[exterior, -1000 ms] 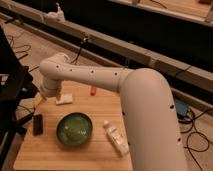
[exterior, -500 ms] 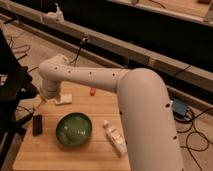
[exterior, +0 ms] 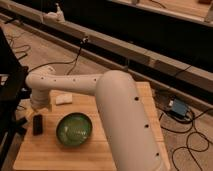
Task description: Place the eraser on the white sponge
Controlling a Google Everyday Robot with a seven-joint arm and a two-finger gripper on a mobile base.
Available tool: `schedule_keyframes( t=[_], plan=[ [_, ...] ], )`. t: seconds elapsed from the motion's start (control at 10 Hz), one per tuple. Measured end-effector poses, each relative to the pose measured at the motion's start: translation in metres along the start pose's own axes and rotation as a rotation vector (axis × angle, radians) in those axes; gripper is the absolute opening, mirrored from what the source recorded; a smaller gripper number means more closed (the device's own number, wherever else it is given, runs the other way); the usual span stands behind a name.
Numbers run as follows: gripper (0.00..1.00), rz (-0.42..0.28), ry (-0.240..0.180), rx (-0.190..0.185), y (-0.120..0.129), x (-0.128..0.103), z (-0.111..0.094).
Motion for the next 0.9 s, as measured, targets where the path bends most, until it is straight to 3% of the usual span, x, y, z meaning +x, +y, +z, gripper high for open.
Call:
schedule_keyframes(
  t=[0.5,0.9],
  plan=[
    [0.73,0.008,0.039,0.033,0.009,-0.020,0.051],
    [0.73,0.060,0.093,0.073,-0.004,-0.010,0.081]
  ],
)
